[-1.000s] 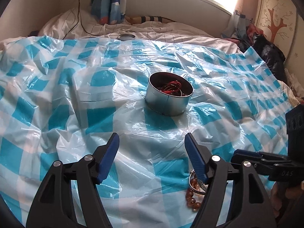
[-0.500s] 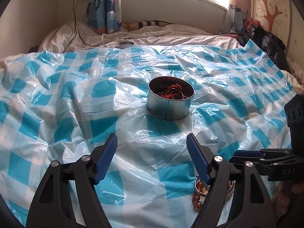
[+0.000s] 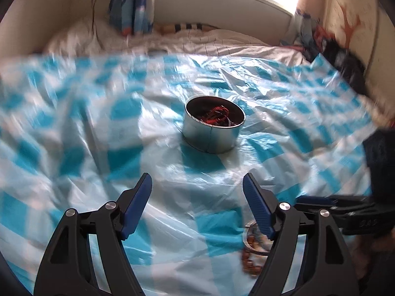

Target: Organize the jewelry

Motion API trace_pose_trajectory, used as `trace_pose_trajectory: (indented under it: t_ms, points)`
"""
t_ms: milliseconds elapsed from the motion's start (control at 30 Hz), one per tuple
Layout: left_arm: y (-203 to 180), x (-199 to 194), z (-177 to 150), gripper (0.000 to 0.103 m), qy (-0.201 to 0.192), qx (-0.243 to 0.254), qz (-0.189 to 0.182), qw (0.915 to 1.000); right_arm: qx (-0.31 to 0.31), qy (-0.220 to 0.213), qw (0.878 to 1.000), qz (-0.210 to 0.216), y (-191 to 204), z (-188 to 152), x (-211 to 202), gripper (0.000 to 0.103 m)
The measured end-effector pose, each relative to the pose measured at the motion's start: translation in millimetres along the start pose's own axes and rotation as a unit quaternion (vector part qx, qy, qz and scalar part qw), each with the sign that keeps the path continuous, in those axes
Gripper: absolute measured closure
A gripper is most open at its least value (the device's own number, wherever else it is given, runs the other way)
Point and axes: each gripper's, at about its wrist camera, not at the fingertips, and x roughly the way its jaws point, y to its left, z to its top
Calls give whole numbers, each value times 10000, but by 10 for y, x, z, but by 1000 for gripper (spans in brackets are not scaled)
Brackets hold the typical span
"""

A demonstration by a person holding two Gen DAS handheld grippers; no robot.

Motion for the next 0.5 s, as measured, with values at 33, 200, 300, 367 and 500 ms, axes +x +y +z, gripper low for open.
trace_pose_trajectory:
  t_ms: [33,200,300,367,500]
  points:
    - [69,16,1,31,80,-238,-208,9995,-7,-24,10000,-18,2,-1,-23,52]
    - [238,115,-39,31,473,-951,-1098,9883,-108,-67,9997,-217,8,-43,-124,52]
    - [181,210,-96,31,768,-1070,-1536,9793,-100,5,9998,-169,2,-73,-130,52]
    - [128,233,-115,31,810,-1028,-1514,9798,-97,104,9999,1,22,-91,-106,54]
    - [111,256,-126,31,817,-1048,-1445,9805,190,289,9985,432,-22,-115,-37,54]
